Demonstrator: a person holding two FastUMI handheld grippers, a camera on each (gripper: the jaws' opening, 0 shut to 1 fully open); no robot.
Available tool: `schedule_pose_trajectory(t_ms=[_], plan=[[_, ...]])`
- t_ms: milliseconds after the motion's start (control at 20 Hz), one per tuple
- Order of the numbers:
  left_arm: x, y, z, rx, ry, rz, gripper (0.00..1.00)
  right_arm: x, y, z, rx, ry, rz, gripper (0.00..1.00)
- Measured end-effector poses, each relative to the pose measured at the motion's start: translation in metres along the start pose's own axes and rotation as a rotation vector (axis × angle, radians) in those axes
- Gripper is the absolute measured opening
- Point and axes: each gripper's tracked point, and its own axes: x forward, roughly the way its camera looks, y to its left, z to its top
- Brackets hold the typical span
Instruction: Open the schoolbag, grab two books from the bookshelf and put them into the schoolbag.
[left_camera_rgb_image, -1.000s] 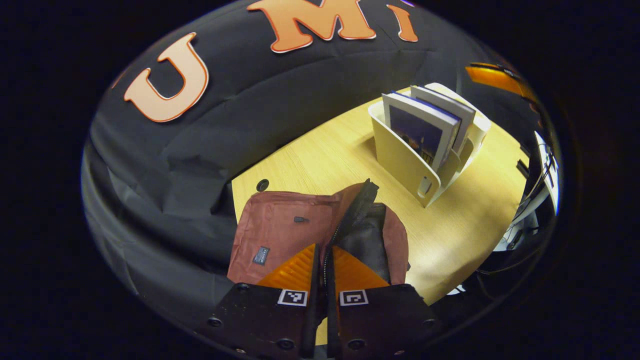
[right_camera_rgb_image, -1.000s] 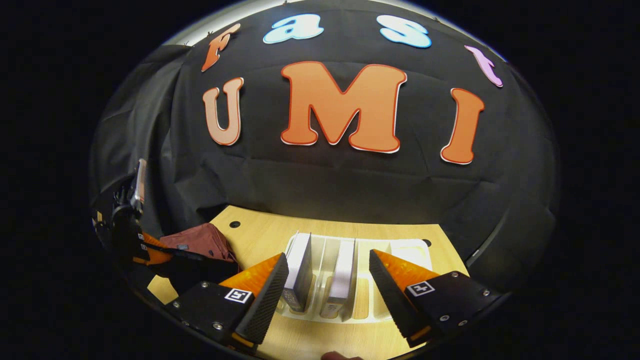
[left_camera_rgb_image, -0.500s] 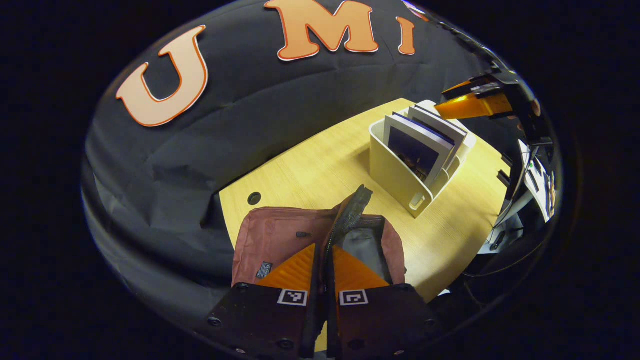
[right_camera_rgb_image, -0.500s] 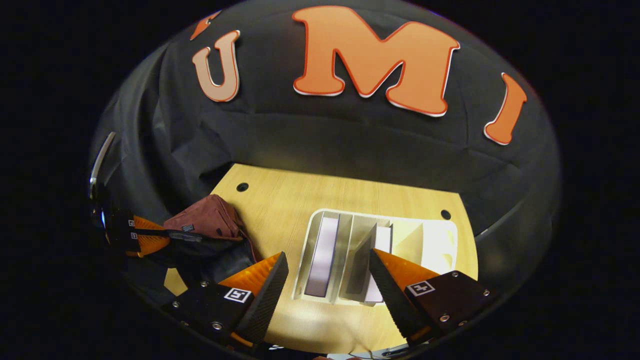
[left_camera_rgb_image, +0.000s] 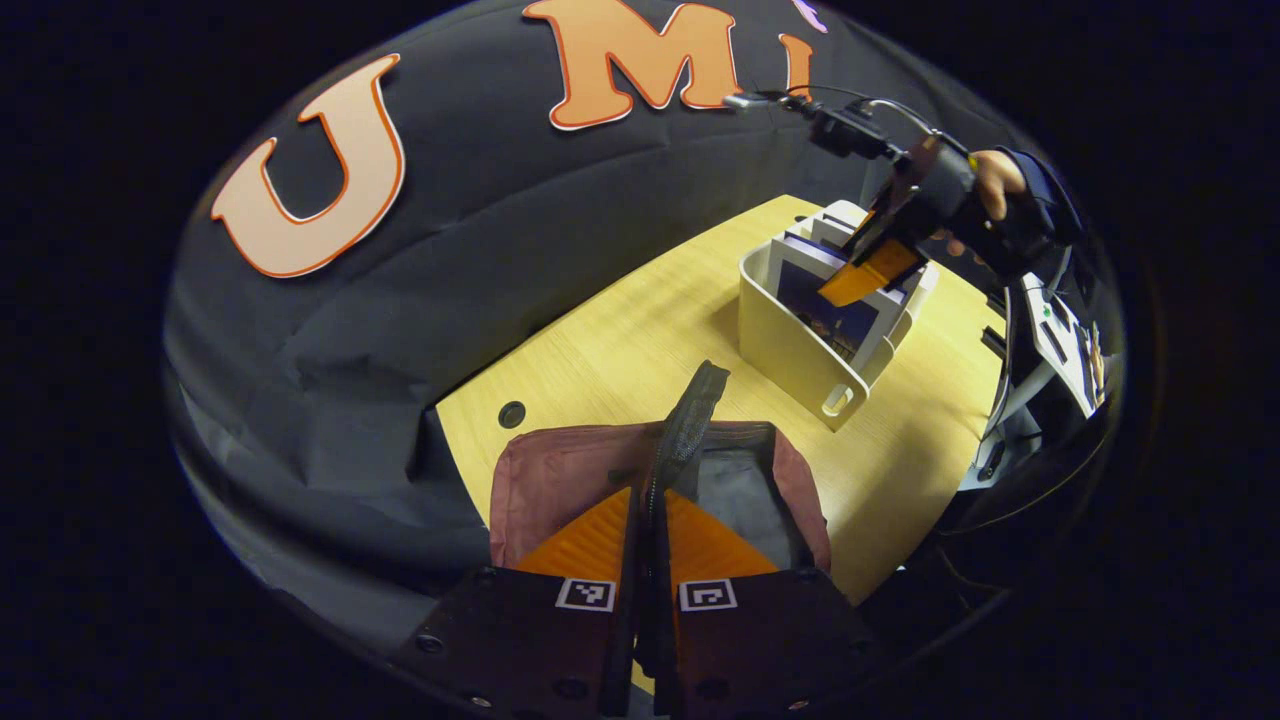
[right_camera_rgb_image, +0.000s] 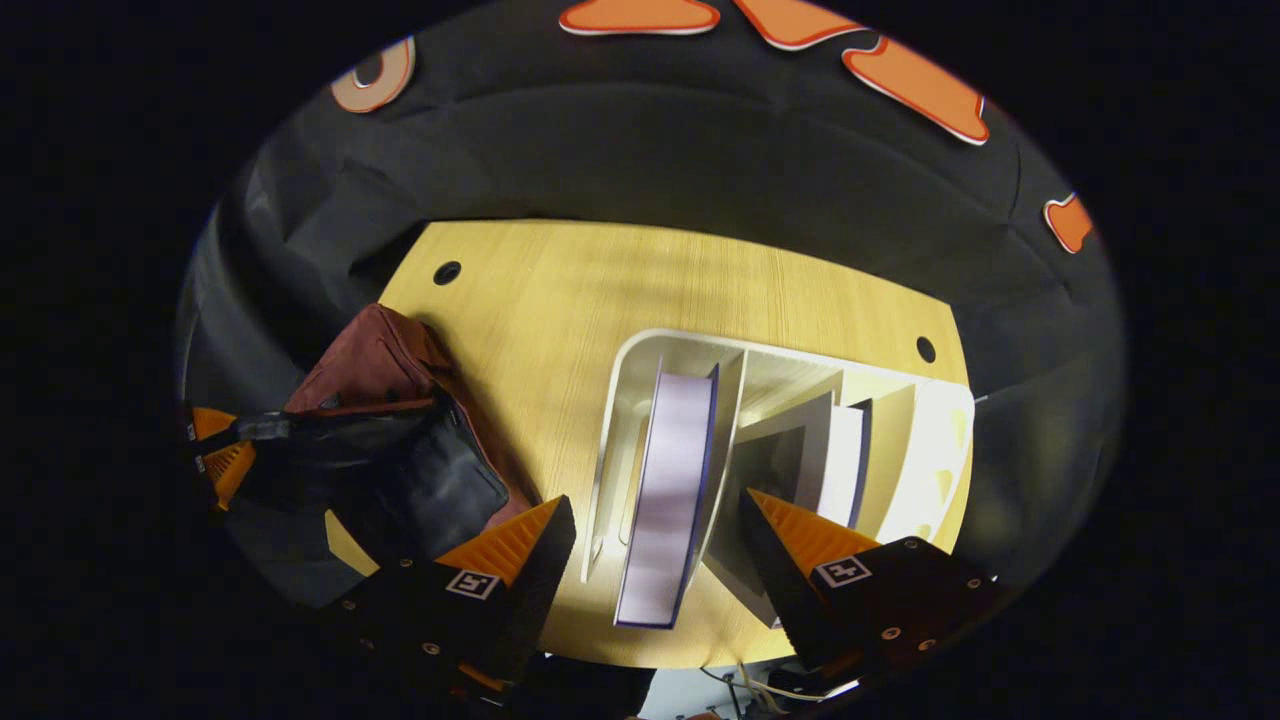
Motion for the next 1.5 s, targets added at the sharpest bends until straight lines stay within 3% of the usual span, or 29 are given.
schedule_pose_trajectory(t_ms=[300,350,400,600,750,800,850,900,950,1000,1050,1500], plan=[[0.004,0.001,0.000,0.003,-0.001,-0.015,0.10,0.032,0.001,-0.003,0.034,0.138,-0.014,0.84],[0.006,0.002,0.000,0.002,0.000,-0.015,0.09,0.035,0.002,-0.005,0.044,0.162,-0.025,0.70],[0.006,0.003,-0.002,-0.002,0.000,-0.011,0.10,0.039,0.004,-0.007,0.048,0.182,-0.024,0.75],[0.007,0.003,-0.005,-0.018,-0.004,-0.018,0.09,0.043,0.003,-0.016,0.084,0.244,-0.038,0.42],[0.008,0.003,-0.008,-0.030,-0.006,-0.025,0.09,0.030,0.000,-0.017,0.097,0.262,-0.043,0.39],[0.010,0.004,-0.010,-0.035,-0.007,-0.027,0.09,0.022,-0.002,-0.016,0.107,0.256,-0.036,0.46],[0.009,0.004,-0.010,-0.035,-0.008,-0.028,0.09,0.012,-0.004,-0.014,0.114,0.245,-0.030,0.39],[0.009,0.003,-0.009,-0.036,-0.010,-0.031,0.09,0.001,-0.006,-0.011,0.124,0.227,-0.023,0.38],[0.009,0.001,-0.008,-0.037,-0.011,-0.035,0.09,-0.011,-0.008,-0.009,0.133,0.207,-0.016,0.46],[0.008,0.000,-0.008,-0.035,-0.014,-0.038,0.09,-0.024,-0.011,-0.007,0.140,0.186,-0.011,0.30],[0.007,0.001,-0.007,-0.032,-0.014,-0.038,0.09,-0.035,-0.014,-0.005,0.149,0.158,-0.009,0.38],[0.007,0.003,-0.007,-0.022,-0.001,-0.038,0.09,-0.134,-0.015,-0.014,0.279,-0.015,0.116,0.36]])
